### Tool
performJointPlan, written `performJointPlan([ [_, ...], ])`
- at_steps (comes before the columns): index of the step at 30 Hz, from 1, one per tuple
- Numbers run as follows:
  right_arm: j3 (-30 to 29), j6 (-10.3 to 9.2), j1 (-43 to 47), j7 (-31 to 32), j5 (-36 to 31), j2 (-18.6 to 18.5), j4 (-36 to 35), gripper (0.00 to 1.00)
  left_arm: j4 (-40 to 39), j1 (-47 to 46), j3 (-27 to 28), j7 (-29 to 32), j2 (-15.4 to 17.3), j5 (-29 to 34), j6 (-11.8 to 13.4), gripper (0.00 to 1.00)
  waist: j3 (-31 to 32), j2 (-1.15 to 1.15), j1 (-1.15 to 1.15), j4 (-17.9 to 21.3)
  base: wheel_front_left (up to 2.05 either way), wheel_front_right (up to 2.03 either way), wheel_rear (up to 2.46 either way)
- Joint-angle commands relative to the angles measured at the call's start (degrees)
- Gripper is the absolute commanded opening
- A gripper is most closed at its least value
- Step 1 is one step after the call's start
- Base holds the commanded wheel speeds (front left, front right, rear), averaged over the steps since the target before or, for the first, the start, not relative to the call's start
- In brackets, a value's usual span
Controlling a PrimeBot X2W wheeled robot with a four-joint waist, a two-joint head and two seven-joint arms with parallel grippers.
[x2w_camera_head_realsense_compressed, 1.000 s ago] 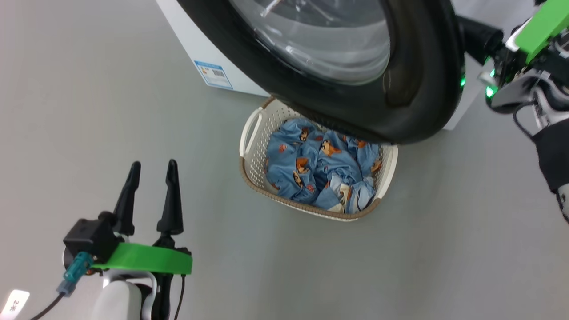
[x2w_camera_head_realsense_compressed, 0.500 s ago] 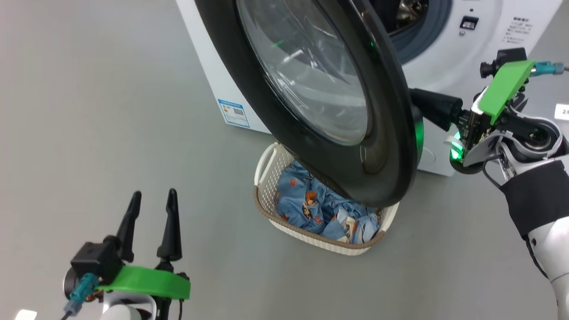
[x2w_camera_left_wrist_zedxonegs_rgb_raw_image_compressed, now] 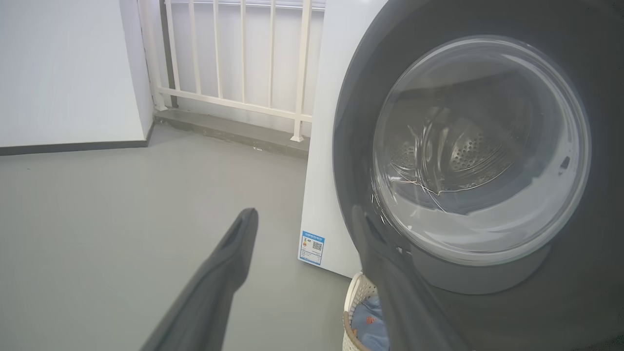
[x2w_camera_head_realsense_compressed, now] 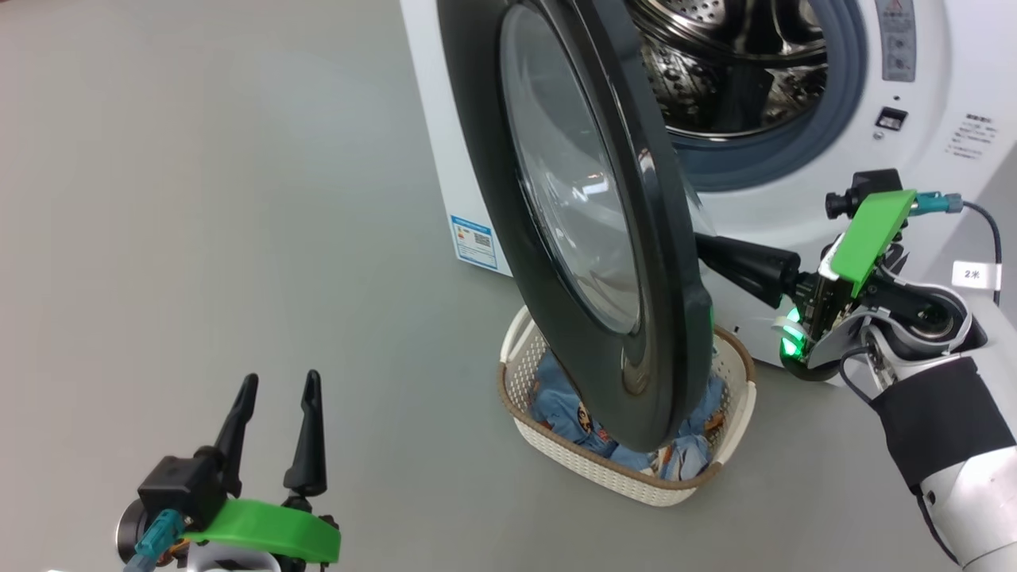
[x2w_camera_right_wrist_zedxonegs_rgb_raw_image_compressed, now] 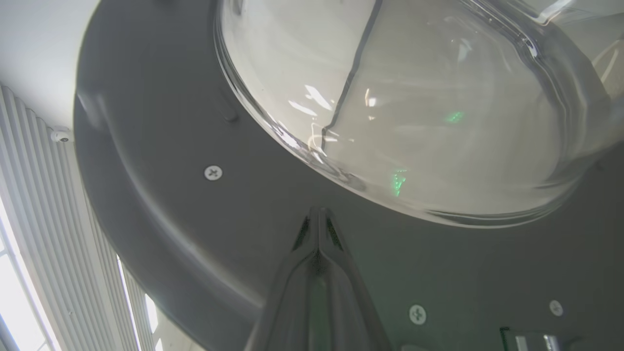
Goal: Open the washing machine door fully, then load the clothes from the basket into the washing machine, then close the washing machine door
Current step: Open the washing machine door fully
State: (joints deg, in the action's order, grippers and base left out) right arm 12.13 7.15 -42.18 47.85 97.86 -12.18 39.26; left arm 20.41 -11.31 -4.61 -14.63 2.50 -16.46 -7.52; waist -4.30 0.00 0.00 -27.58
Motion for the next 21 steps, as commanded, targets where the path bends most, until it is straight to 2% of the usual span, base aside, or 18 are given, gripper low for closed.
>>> performJointPlan([
  [1, 0.2, 0.34, 0.6, 0.6, 1.1, 1.6, -2.2, 0.00, -1.1, -0.5, 1.7, -0.4, 1.4, 0.6, 0.0, 1.00, 1.5, 0.00, 0.00, -1.8, 0.00, 0.00, 0.00],
  [7, 0.3, 0.34, 1.9, 1.3, 0.1, 3.0, -3.2, 0.00, -1.2, -0.2, 1.9, -0.4, 1.8, 0.4, 0.3, 1.00, 1.8, 0.00, 0.00, -3.0, 0.00, 0.00, 0.00],
  [21, -1.3, 0.34, 2.6, 1.5, -1.2, 3.3, -3.1, 0.00, -1.1, 0.1, 1.3, -0.3, 2.2, 0.3, 0.8, 1.00, 2.9, 0.00, 0.00, -2.6, 0.00, 0.00, 0.00],
])
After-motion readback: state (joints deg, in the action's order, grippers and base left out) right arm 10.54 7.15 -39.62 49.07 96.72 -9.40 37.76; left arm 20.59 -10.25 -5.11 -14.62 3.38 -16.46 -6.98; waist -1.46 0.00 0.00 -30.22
